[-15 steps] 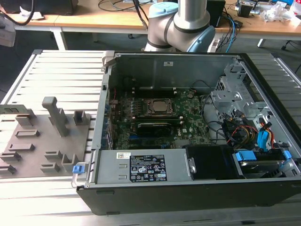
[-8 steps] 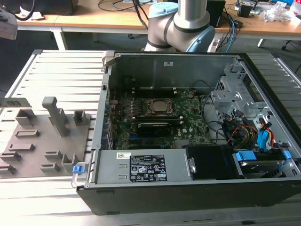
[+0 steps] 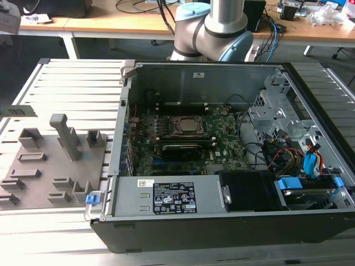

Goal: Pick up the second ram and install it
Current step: 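Pick up the second ram and move it above second insertion slot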

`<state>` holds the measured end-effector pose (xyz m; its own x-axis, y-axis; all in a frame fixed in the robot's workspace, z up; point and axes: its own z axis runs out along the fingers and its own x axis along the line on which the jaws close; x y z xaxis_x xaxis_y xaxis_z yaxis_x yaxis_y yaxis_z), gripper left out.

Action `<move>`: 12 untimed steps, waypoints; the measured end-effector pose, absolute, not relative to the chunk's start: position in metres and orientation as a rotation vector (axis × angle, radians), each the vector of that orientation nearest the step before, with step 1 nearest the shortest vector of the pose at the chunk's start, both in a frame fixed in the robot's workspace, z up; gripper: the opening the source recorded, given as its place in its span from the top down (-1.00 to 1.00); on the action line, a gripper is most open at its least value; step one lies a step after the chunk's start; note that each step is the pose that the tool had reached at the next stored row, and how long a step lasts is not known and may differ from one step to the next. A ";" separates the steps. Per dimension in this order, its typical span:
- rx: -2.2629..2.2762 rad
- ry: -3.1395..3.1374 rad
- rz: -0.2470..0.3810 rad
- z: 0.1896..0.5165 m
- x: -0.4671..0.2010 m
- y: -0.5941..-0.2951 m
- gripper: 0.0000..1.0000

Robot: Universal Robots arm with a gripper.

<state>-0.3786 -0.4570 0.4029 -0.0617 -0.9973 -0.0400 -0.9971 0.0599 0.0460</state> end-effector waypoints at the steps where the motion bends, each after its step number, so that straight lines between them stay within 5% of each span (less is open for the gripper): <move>1: 2.150 -2.285 -0.096 0.408 -0.379 -0.455 0.73; 12: 2.150 -2.285 -0.096 0.419 -0.376 -0.453 0.73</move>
